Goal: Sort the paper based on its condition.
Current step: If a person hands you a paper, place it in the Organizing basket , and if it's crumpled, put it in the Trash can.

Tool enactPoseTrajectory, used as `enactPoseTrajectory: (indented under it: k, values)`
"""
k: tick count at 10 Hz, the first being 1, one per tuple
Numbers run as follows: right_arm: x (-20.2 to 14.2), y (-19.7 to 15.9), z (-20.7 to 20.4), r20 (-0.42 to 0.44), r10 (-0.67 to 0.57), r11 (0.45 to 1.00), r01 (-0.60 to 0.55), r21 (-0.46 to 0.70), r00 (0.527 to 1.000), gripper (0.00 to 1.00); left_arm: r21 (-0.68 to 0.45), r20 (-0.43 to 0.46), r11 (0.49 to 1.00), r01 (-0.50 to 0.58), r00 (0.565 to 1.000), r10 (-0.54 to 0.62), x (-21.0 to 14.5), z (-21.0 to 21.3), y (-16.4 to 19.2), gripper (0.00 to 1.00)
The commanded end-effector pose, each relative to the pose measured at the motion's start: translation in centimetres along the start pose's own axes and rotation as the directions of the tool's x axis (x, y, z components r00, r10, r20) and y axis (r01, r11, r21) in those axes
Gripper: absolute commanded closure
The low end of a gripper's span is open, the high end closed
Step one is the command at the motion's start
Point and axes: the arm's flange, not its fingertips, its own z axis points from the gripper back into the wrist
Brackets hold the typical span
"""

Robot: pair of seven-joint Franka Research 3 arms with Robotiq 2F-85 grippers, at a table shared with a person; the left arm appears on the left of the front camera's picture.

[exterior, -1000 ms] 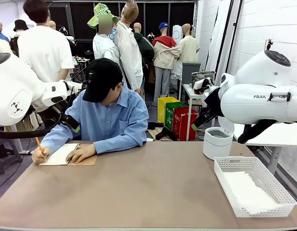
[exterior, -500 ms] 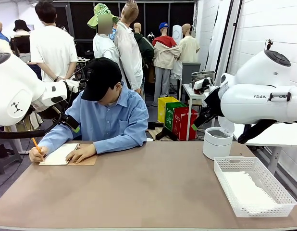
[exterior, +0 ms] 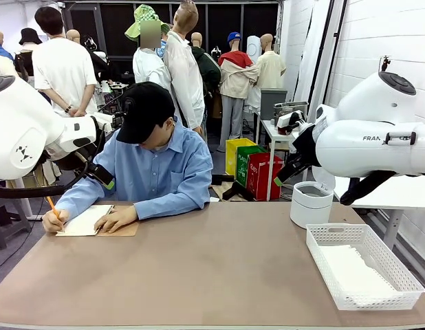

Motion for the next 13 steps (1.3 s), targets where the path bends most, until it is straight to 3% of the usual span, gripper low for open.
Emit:
enactPoseTrajectory:
  k: [1, 13]
  values:
    - [0.03, -0.20, 0.08, 0.002, -0.004, 1.000, 0.004, 0.001, 1.000, 0.00, -0.001, -0.002, 1.000, -0.001, 1.000, 0.001, -0.02, -0.07, 0.05, 0.00]
    - [0.03, -0.20, 0.08, 0.002, -0.004, 1.000, 0.004, 0.001, 1.000, 0.00, -0.001, -0.002, 1.000, -0.001, 1.000, 0.001, -0.02, -0.07, 0.05, 0.00]
